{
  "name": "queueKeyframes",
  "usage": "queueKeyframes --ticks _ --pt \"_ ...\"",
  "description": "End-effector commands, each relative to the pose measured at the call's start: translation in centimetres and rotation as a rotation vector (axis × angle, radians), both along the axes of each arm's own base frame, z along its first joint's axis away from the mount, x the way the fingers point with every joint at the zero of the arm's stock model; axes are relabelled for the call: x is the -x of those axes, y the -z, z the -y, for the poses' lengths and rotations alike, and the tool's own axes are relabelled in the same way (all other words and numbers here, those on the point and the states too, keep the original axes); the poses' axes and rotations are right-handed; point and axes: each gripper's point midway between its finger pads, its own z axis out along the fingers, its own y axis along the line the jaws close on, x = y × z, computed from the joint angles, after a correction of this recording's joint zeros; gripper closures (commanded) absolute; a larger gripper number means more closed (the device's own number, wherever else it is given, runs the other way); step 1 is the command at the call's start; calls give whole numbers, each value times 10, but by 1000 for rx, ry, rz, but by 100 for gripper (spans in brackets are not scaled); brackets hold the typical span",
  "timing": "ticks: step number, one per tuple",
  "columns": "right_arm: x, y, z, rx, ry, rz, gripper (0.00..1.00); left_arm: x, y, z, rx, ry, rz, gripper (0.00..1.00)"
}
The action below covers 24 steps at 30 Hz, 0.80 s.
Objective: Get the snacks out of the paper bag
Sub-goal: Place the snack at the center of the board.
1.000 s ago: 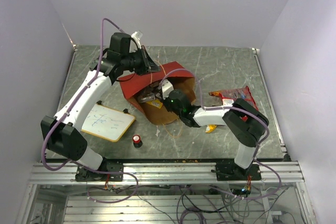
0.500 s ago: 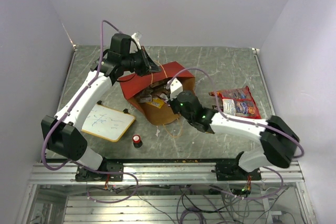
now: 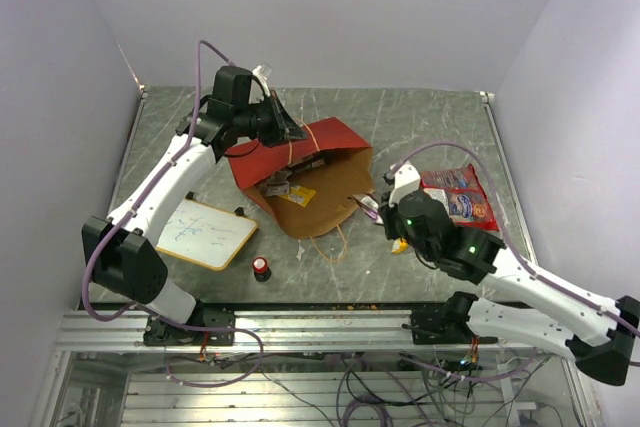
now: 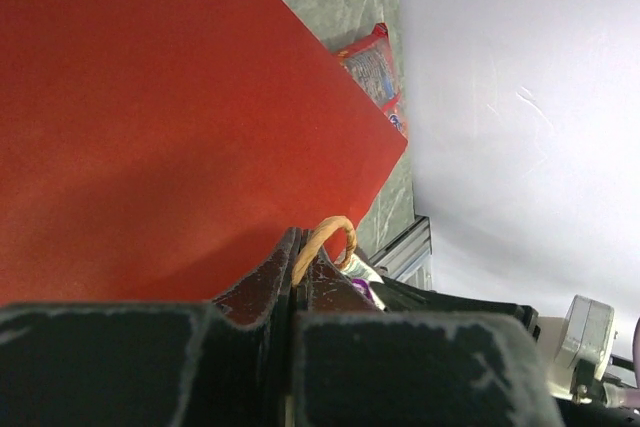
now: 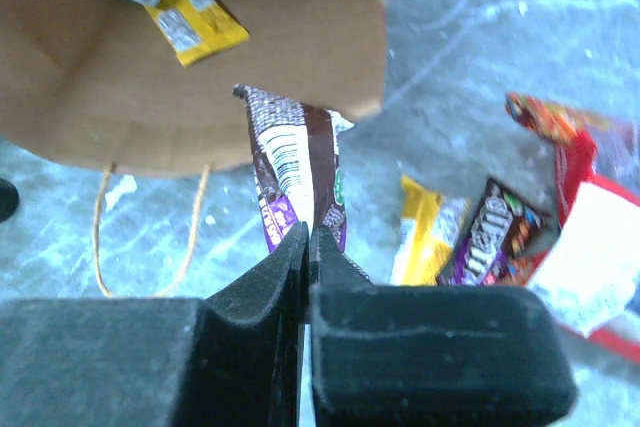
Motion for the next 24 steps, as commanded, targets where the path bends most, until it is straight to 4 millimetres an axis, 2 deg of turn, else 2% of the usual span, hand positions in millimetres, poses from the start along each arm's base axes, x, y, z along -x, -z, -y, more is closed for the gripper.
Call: queueKeyframes --ticks 1,3,5,7,11,14,24 --pt "19 -3 38 -1 140 -55 100 0 -1 -4 -14 -2 31 93" --pt "18 -7 53 -28 252 -67 100 2 1 -4 -14 0 25 93" --pt "18 -6 79 -19 440 -86 100 2 0 -4 -10 4 24 93" --pt "21 5 84 -5 510 -132 100 2 -1 -4 -8 4 24 93" --pt "19 29 75 8 551 -183 100 2 -6 -4 -6 7 39 93" --pt "13 37 72 -22 588 -166 100 2 -6 -5 -21 9 35 93" --pt "-6 82 42 -56 501 -136 100 -1 -7 -4 -26 16 38 93"
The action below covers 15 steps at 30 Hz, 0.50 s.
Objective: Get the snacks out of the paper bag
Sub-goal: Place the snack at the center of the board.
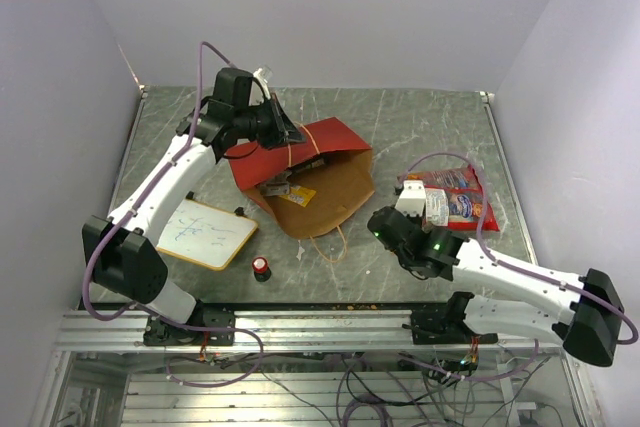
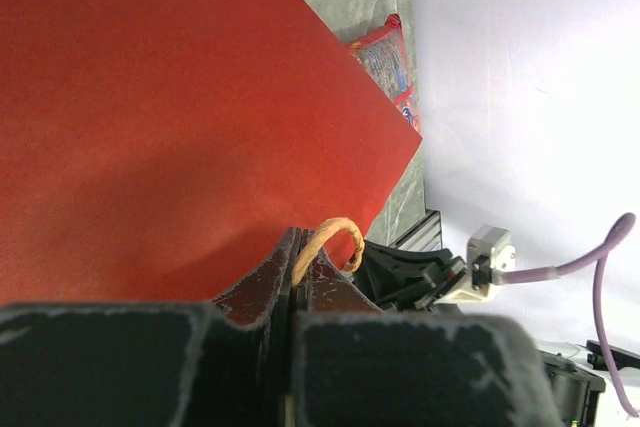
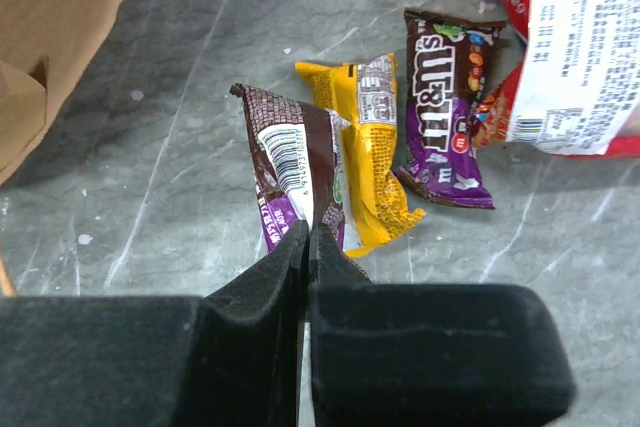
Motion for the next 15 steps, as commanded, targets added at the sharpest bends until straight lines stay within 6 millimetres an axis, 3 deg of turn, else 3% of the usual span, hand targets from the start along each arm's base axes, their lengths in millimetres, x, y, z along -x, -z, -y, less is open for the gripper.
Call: queueKeyframes --ticks 1,8,15 --pt "-18 4 -17 -70 6 65 100 -4 -16 -1 -1 7 48 93" --pt "-21 38 3 -26 93 -29 100 -5 -16 -2 -4 8 49 93" --pt "-23 47 22 -30 138 -58 100 -8 -15 -3 -6 6 52 93"
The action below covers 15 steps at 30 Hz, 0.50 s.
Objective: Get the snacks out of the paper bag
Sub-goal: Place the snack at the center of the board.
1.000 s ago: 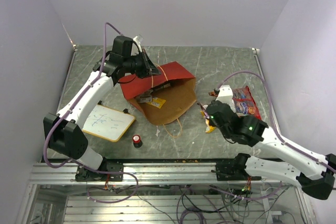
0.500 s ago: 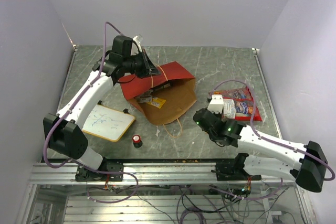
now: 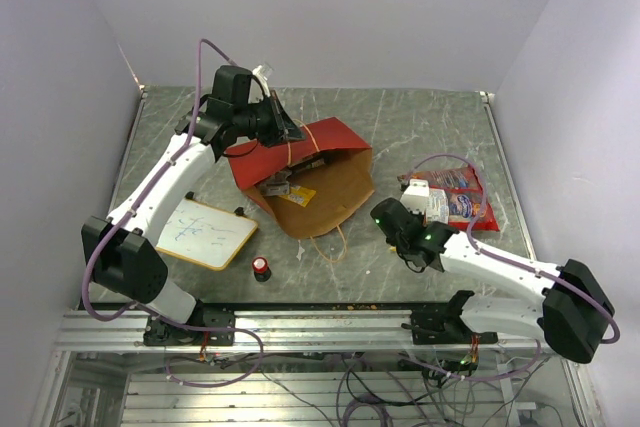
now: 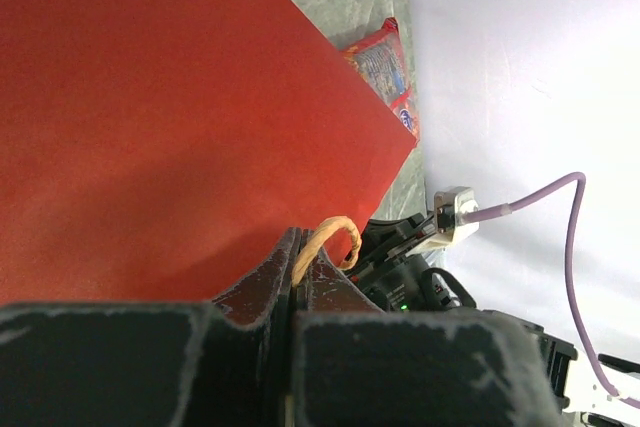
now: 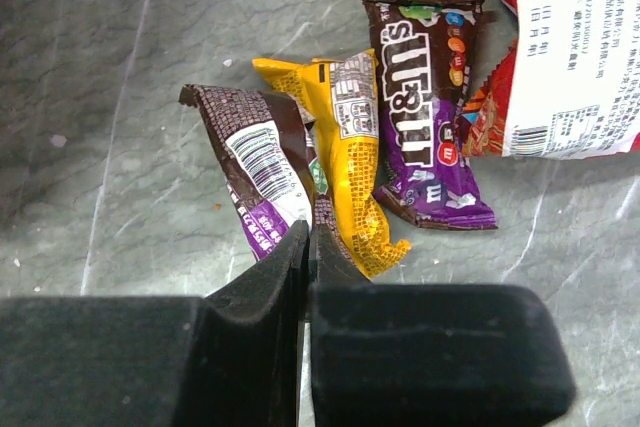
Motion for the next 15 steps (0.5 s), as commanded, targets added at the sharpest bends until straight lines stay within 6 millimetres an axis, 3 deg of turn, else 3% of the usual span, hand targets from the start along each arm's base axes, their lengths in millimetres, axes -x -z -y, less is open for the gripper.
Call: queueKeyframes --ticks 1,5,12,15 --pt "-3 2 9 -15 24 -1 100 -5 -8 -2 -2 3 27 93" --pt "0 11 12 14 9 -51 100 -7 -7 -3 -1 1 27 93" --pt "7 20 -10 -65 -42 -131 100 -10 -6 -4 -2 -2 24 93" --pt "10 26 -4 -66 7 -142 99 -12 -8 -5 -3 -5 27 93"
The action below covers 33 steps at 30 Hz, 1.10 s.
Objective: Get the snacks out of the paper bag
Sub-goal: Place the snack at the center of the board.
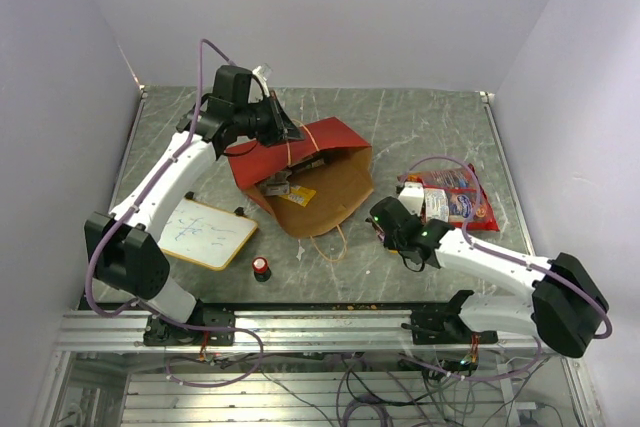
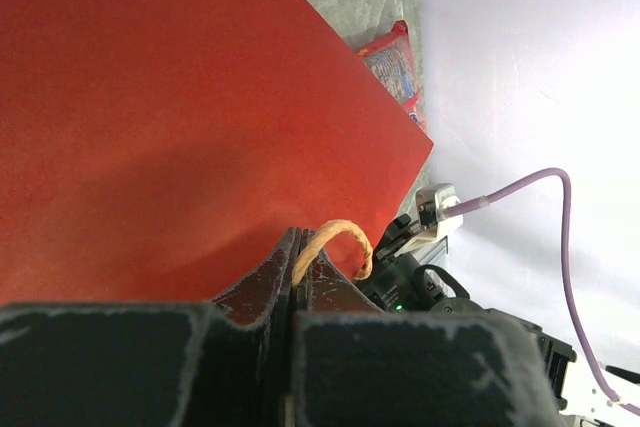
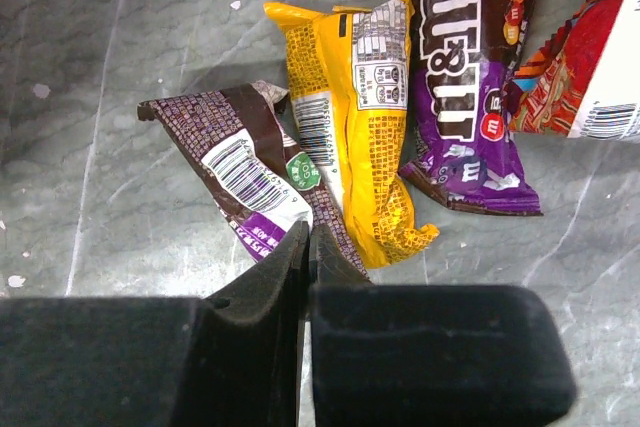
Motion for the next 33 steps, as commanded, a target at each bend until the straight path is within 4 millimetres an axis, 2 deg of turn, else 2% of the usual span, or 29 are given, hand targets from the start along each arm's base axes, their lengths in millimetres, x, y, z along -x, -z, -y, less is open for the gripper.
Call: queueKeyframes --ticks 1,5,10,15,18,22,25,29,33 --pt "3 5 2 -24 61 -27 96 -6 -16 -2 4 6 44 93" --pt "3 10 10 14 99 -37 91 -6 -17 -5 4 1 47 93" --pt "3 10 36 107 200 -51 89 -4 -16 -6 -2 3 43 93" --pt "-5 0 37 120 174 -3 87 -2 -16 -7 -1 7 41 93" --pt "-10 -6 28 82 109 24 82 -1 -16 -6 0 13 39 93" --pt "-16 -22 7 5 -33 82 60 0 -16 -5 6 21 39 93" --pt "-21 -43 -5 -32 -144 146 50 0 -17 -4 11 27 40 93" --pt "-24 -71 -23 -87 -279 226 48 0 -18 -3 16 32 43 93" --pt "-27 -105 -62 -179 -503 328 47 0 -19 -3 20 34 46 93"
